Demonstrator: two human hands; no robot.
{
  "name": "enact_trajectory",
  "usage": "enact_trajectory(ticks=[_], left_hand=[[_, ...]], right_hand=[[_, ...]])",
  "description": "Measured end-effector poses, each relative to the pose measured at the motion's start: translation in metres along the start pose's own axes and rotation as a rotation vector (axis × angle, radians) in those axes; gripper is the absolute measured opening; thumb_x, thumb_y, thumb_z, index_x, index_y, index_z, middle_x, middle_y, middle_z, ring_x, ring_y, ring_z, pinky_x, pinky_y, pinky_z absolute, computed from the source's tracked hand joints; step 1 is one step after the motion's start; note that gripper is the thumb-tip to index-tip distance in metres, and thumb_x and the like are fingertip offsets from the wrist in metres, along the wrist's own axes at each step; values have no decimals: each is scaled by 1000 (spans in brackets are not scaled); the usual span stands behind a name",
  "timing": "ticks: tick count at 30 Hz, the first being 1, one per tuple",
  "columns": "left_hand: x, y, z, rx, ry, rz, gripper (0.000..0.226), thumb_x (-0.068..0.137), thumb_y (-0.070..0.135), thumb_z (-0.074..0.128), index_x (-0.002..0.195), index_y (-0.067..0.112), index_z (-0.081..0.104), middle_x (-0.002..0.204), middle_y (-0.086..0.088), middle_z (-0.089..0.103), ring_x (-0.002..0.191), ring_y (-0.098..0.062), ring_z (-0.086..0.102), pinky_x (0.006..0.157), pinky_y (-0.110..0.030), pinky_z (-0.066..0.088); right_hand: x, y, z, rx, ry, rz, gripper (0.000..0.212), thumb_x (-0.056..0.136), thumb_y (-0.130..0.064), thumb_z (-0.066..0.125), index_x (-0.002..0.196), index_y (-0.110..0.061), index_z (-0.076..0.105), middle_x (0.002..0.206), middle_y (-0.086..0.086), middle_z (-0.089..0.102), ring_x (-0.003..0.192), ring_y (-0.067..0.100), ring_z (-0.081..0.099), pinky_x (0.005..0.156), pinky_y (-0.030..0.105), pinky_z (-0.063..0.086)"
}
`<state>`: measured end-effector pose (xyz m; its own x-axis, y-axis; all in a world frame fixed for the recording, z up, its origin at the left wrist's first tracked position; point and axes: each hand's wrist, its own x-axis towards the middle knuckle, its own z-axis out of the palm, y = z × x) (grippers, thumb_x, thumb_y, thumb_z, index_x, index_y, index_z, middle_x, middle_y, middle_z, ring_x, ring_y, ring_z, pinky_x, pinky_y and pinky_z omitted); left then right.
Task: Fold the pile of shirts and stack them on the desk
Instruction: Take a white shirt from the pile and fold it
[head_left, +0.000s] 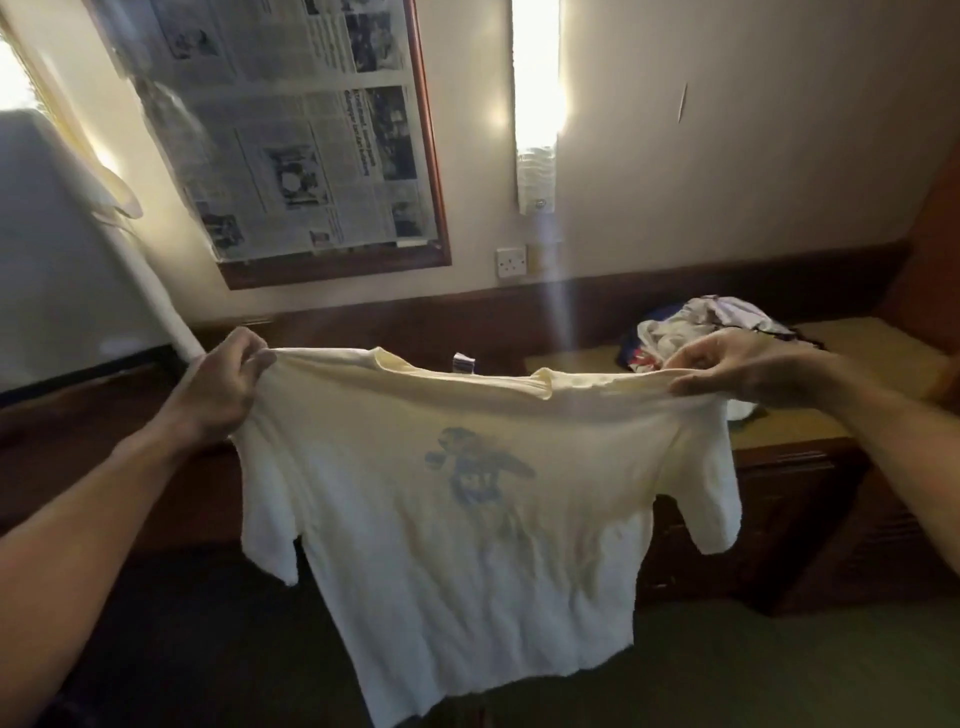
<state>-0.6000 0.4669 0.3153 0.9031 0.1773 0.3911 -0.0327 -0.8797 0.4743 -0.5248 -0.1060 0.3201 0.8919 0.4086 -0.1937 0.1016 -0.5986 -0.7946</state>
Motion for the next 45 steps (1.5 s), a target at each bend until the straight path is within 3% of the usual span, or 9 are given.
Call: enact_trajectory(ticks=[4, 9, 14, 18, 23, 27, 34, 42, 45], left_hand=[[10, -30, 34, 27, -63, -85, 13, 105, 26, 51, 100, 15, 56, 88, -7, 62, 86, -32, 59, 75, -42, 42], [31, -67, 78, 63, -213, -148, 19, 104, 15, 53, 110, -1, 60, 100, -16, 61, 91, -29, 55, 77, -36, 37], [59, -113, 116, 83, -289, -129, 19, 101, 14, 58, 110, -1, 67, 102, -20, 69, 95, -35, 64, 78, -39, 45], [87, -135, 142, -1, -275, -160, 16, 103, 21, 56, 103, 8, 65, 95, -10, 67, 89, -26, 60, 74, -38, 43], [132, -156, 172, -70, -247, -232, 17, 104, 26, 54, 99, 13, 62, 89, -4, 62, 85, -25, 59, 69, -41, 44], [169, -163, 195, -104, -212, -242, 16, 105, 26, 52, 99, 13, 59, 87, -3, 61, 81, -22, 56, 66, -39, 42], [254, -179, 245, -116, -219, -262, 12, 105, 25, 53, 99, 17, 60, 78, 0, 60, 69, -17, 53, 61, -36, 40], [375, -212, 334, 7, -301, -302, 16, 102, 27, 58, 100, 14, 67, 77, 1, 62, 71, -15, 56, 60, -33, 40], [414, -234, 377, 70, -361, -345, 20, 101, 31, 59, 102, 14, 70, 80, -1, 67, 76, -17, 60, 71, -35, 44]], right_hand=[[30, 21, 1, -256, -135, 122, 8, 92, -19, 72, 92, -13, 78, 93, 15, 67, 82, 17, 59, 68, 27, 47], [88, 49, 20, -379, 116, 128, 13, 95, -21, 70, 83, -24, 75, 83, -1, 67, 77, 14, 59, 59, 25, 40], [153, 72, 41, -308, 338, 116, 20, 96, -30, 68, 76, -28, 71, 79, -2, 66, 77, 16, 60, 59, 30, 39], [198, 83, 47, -234, 445, 126, 20, 96, -36, 66, 88, -21, 77, 84, 1, 71, 82, 24, 65, 69, 40, 52], [248, 89, 55, -165, 549, 145, 21, 98, -33, 65, 98, -15, 77, 86, 2, 71, 82, 21, 64, 65, 32, 46], [294, 93, 48, -168, 605, 177, 25, 96, -32, 68, 99, -9, 77, 88, 7, 71, 86, 24, 64, 71, 33, 43], [394, 107, 10, -248, 576, 250, 28, 94, -39, 69, 93, -12, 77, 79, 4, 68, 79, 25, 61, 68, 33, 40], [548, 153, -29, -297, 457, 361, 29, 94, -38, 70, 95, -9, 77, 81, 4, 61, 80, 20, 54, 74, 29, 36], [608, 181, -37, -296, 376, 414, 28, 93, -36, 71, 98, -10, 76, 90, 2, 63, 85, 18, 56, 77, 33, 42]])
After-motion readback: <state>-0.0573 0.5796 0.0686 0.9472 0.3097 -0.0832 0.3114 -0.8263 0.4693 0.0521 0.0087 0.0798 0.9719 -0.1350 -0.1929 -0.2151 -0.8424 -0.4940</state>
